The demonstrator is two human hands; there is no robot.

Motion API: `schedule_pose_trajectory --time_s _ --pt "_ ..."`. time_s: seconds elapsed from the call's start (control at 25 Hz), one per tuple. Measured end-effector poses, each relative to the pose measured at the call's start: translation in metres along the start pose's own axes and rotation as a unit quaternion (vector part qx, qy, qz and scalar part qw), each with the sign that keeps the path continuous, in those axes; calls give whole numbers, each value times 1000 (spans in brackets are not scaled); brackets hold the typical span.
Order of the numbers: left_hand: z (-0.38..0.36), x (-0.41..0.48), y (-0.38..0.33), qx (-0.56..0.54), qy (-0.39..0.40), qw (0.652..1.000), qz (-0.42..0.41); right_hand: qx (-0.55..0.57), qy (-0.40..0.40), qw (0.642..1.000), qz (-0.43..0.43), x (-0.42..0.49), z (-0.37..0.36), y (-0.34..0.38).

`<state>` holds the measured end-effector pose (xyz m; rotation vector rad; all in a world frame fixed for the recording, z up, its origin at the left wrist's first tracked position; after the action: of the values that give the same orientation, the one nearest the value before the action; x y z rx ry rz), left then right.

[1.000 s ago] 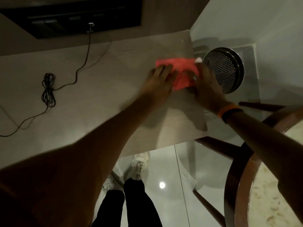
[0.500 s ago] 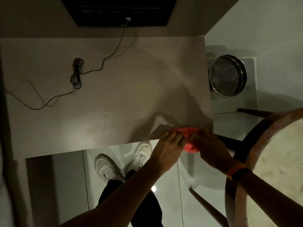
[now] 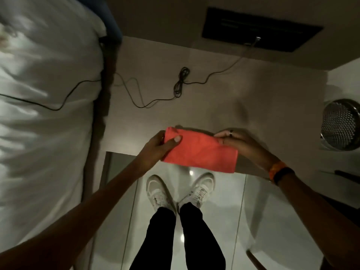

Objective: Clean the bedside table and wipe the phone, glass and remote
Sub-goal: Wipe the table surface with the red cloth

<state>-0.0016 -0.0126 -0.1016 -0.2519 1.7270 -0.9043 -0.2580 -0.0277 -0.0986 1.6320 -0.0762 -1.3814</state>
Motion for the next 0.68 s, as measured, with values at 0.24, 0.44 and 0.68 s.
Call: schedule_pose_trajectory --time_s 0.24,0.44,0.68 --pt "-3 -9 -15 471 -209 854 -73 -415 -268 869 -2 -15 -24 44" --pt "23 -45 -11 427 -240 866 -102 -473 -198 854 91 9 -108 109" --pt "147 -197 -31 281 -498 804 -162 -420 -184 804 379 22 -229 288"
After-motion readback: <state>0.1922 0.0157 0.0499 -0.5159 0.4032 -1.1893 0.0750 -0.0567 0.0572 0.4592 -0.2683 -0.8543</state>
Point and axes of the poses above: each hand's wrist, its own x-axis towards the middle knuckle, its own z-axis out of the back of the hand, y = z × x, the point moved 8 cm from there along x, towards the middle knuckle, and after that the axes turned 11 degrees about y, right-handed, at the moved point
